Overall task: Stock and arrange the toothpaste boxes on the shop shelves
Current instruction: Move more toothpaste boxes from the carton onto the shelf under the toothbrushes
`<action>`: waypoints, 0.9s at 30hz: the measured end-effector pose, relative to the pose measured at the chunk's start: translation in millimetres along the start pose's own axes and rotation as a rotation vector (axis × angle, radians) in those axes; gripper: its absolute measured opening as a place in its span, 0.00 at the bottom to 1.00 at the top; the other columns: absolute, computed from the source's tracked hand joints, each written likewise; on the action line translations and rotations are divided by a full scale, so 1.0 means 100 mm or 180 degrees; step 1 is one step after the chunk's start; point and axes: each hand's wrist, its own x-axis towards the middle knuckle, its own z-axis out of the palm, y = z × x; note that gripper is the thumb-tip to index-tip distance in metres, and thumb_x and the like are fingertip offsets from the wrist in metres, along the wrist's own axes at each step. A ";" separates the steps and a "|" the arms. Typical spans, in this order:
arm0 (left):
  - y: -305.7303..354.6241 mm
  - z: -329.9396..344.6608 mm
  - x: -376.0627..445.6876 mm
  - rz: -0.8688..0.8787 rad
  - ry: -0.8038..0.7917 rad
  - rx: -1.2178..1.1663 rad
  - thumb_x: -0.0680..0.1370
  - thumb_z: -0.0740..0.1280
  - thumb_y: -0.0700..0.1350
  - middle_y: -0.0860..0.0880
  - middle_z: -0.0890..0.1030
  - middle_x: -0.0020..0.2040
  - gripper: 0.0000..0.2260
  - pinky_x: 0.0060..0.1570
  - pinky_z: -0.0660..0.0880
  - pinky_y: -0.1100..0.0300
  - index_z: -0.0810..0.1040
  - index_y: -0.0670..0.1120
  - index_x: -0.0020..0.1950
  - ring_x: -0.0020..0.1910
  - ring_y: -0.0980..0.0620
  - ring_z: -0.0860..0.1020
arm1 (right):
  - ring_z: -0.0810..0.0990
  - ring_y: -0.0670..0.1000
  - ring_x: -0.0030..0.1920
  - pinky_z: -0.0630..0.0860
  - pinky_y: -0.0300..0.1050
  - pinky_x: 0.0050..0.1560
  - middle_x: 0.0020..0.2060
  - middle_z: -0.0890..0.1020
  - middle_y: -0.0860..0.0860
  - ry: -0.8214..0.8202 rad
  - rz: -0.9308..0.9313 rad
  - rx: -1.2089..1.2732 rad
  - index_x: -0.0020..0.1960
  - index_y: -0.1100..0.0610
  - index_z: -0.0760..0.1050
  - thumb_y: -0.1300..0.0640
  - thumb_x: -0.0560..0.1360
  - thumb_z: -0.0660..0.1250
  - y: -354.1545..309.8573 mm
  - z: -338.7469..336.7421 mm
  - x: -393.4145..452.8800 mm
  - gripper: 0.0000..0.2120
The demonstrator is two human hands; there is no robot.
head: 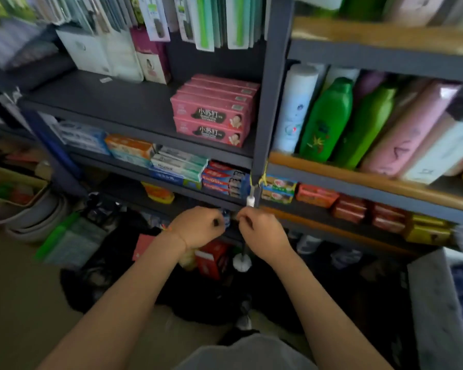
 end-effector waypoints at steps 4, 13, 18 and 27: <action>0.25 0.68 -0.48 0.0110 0.0512 -0.0616 0.80 0.66 0.51 0.50 0.84 0.51 0.09 0.49 0.77 0.55 0.81 0.51 0.58 0.51 0.49 0.81 | 0.79 0.55 0.42 0.76 0.50 0.39 0.42 0.81 0.53 -0.0263 0.0188 -0.0162 0.51 0.57 0.78 0.57 0.80 0.61 0.13 0.02 -0.88 0.08; 1.32 1.77 -1.33 0.0284 0.0157 -0.1406 0.82 0.63 0.50 0.56 0.79 0.47 0.08 0.49 0.78 0.55 0.81 0.54 0.56 0.48 0.54 0.78 | 0.80 0.49 0.46 0.79 0.51 0.47 0.48 0.82 0.49 -0.0514 0.0618 -0.0235 0.55 0.51 0.78 0.56 0.80 0.61 0.67 -0.49 -2.50 0.09; 2.08 1.83 -1.15 0.0410 0.0334 -0.1256 0.82 0.62 0.52 0.58 0.79 0.47 0.09 0.46 0.79 0.54 0.80 0.55 0.57 0.44 0.56 0.79 | 0.77 0.47 0.39 0.76 0.45 0.40 0.43 0.79 0.48 -0.0048 0.0533 -0.0182 0.55 0.53 0.78 0.59 0.80 0.61 1.08 -1.07 -2.77 0.08; 4.21 2.45 -0.44 0.0827 0.0706 -0.0982 0.81 0.64 0.45 0.51 0.77 0.55 0.09 0.53 0.75 0.52 0.81 0.49 0.57 0.52 0.51 0.77 | 0.78 0.54 0.43 0.74 0.48 0.41 0.49 0.78 0.54 0.0605 0.0944 -0.0193 0.55 0.57 0.79 0.60 0.79 0.64 2.84 -2.38 -3.55 0.07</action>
